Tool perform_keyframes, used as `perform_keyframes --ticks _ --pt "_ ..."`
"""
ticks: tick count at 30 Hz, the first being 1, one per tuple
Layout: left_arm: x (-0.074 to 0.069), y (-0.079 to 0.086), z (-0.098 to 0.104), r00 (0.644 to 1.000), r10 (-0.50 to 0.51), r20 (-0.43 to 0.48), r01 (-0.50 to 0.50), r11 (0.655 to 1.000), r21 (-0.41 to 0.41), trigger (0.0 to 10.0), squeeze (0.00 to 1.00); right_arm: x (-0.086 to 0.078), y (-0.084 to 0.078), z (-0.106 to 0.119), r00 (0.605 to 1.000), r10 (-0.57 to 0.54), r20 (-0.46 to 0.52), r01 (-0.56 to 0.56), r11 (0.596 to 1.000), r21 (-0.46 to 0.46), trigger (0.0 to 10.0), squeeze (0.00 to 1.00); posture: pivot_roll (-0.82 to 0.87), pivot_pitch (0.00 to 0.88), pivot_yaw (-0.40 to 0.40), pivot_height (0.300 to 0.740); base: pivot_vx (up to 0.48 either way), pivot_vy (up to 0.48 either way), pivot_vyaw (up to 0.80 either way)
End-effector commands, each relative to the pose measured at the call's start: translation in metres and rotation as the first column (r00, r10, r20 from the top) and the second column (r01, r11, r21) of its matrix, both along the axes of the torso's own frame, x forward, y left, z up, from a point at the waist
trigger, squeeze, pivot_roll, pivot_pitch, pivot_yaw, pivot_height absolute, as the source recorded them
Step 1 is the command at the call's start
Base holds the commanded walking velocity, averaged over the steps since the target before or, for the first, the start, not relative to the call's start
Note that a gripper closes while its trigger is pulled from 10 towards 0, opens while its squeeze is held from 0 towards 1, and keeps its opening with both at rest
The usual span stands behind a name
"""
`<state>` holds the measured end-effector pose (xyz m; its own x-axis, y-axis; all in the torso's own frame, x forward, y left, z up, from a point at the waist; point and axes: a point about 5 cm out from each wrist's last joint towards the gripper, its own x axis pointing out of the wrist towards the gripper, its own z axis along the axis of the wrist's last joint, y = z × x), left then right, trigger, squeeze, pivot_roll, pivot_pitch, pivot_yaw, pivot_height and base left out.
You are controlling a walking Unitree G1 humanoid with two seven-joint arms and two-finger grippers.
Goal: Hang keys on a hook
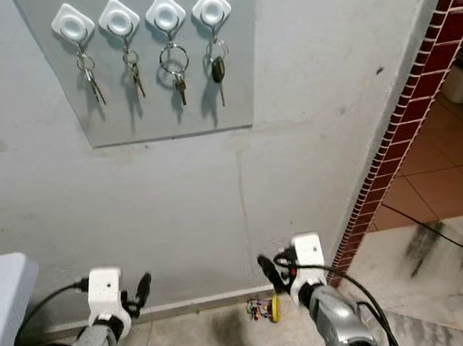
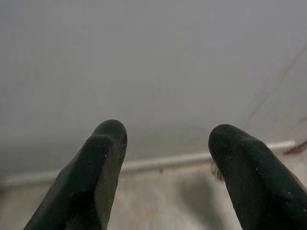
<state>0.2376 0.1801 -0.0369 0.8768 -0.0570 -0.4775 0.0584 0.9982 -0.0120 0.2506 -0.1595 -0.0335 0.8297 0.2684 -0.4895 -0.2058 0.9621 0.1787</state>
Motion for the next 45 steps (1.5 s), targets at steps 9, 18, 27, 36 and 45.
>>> perform_keyframes --ticks 9,18,27,36,45 --pt "-0.053 0.002 -0.041 0.957 0.074 -0.282 -0.071 0.997 0.020 10.0 0.00 -0.054 -0.012 -0.041 0.964 -0.056 -0.259 0.014 0.987 -0.161 10.0 0.00 -0.12 0.000 0.007 0.740 0.000 0.000 0.00" --pt "-0.070 -0.002 -0.051 0.934 0.065 -0.352 -0.062 0.998 0.019 10.0 0.00 -0.085 -0.015 -0.058 0.921 -0.062 -0.384 -0.029 0.974 -0.225 10.0 0.00 -0.11 0.000 0.002 0.740 0.000 0.000 0.00" --pt "-0.078 -0.007 -0.054 0.927 0.002 -0.374 0.007 1.000 0.022 10.0 0.00 -0.090 -0.017 -0.060 0.913 -0.076 -0.400 -0.017 0.974 -0.225 10.0 0.00 -0.11 0.000 0.012 0.740 0.000 0.000 0.00" --pt "-0.079 -0.005 -0.055 0.924 0.009 -0.383 0.001 1.000 0.025 10.0 0.00 -0.093 -0.017 -0.061 0.908 -0.077 -0.413 -0.024 0.972 -0.234 10.0 0.00 -0.12 0.000 0.014 0.740 0.000 0.000 0.00" --pt "-0.072 -0.001 -0.053 0.921 0.059 -0.386 -0.068 0.998 -0.008 10.0 0.00 -0.091 -0.009 -0.061 0.907 -0.066 -0.417 -0.026 0.977 -0.212 10.0 0.00 -0.12 0.000 0.018 0.740 0.000 -0.290 0.00"
